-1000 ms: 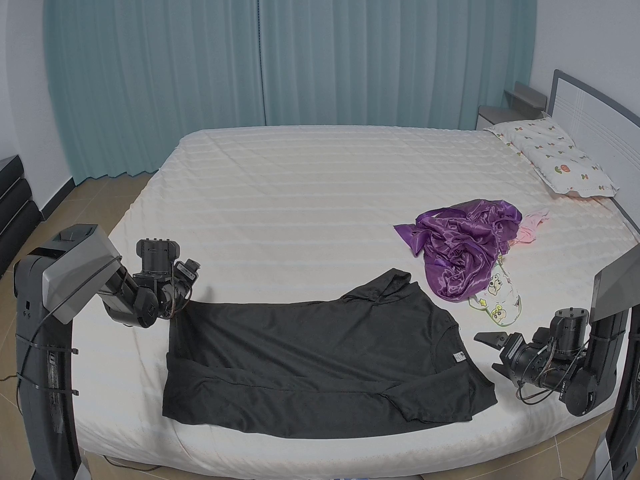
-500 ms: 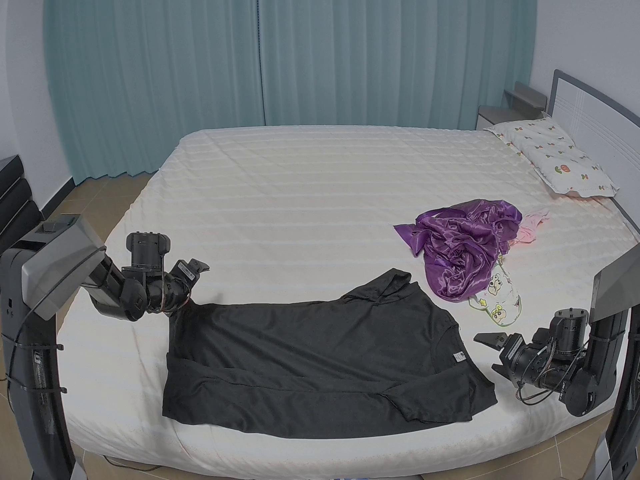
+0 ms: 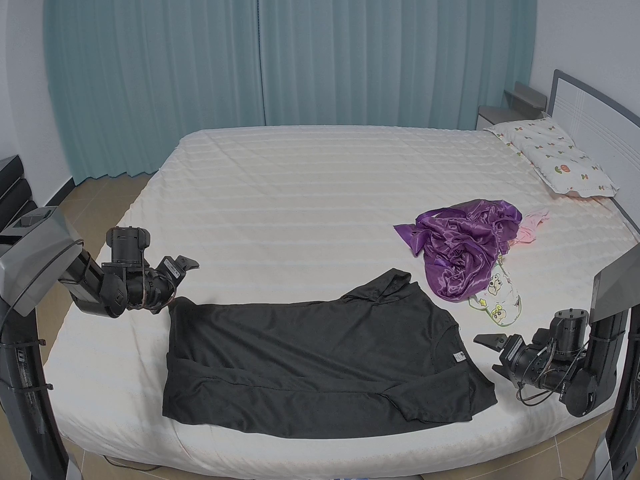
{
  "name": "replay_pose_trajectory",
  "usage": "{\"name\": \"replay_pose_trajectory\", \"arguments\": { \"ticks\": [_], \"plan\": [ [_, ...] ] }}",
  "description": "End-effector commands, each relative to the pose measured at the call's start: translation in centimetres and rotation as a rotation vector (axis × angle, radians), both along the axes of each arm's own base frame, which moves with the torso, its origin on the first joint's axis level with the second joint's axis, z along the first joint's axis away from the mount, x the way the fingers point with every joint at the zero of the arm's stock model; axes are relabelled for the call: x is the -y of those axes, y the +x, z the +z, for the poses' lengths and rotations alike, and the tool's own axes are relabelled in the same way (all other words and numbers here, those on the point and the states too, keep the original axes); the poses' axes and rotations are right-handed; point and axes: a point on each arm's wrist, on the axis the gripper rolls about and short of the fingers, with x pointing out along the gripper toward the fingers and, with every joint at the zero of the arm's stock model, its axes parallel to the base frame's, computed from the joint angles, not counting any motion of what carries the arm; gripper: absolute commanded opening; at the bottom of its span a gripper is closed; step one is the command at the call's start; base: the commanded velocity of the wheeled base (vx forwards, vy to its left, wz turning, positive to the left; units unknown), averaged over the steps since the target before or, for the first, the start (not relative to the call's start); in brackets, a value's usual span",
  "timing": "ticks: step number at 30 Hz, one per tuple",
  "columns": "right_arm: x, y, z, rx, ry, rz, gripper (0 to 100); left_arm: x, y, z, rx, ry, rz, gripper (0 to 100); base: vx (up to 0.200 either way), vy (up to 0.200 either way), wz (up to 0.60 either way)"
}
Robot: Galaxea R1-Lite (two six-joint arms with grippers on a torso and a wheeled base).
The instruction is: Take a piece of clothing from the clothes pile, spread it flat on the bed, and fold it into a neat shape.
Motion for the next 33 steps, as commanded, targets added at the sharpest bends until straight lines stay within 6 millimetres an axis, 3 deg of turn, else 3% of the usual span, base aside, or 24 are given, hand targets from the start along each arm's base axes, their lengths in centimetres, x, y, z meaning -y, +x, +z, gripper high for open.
{"name": "replay_pose_trajectory", "arguments": {
  "ticks": [1, 6, 13, 17, 28, 33],
  "plan": [
    [0.0, 0.1, 0.1, 0.015, -0.002, 0.002, 100, -0.3, -2.1, -0.5, -0.049, -0.016, -0.017, 100, 0.0, 0.0, 0.0],
    [0.0, 0.1, 0.2, 0.018, -0.002, -0.001, 100, -0.2, -6.5, 0.1, -0.113, -0.084, -0.079, 100, 0.0, 0.0, 0.0],
    [0.0, 0.0, 0.2, 0.015, -0.002, 0.0, 100, 0.0, -9.3, -1.0, -0.2, -0.094, -0.078, 100, -0.114, 0.0, 0.0],
    [0.0, 0.0, 0.1, 0.013, -0.001, 0.0, 100, 0.0, -12.1, -1.9, -0.28, -0.098, -0.075, 100, -0.1, 0.0, 0.0],
    [0.0, 0.0, 0.2, 0.015, -0.002, -0.001, 100, 1.1, -14.3, -2.7, -0.286, -0.031, -0.06, 100, 0.0, 0.0, 0.0],
    [0.0, -0.1, 0.2, 0.016, -0.002, -0.001, 100, 2.8, -15.8, -4.2, -0.346, 0.027, -0.113, 100, 0.0, 0.0, 0.0]
  ]
}}
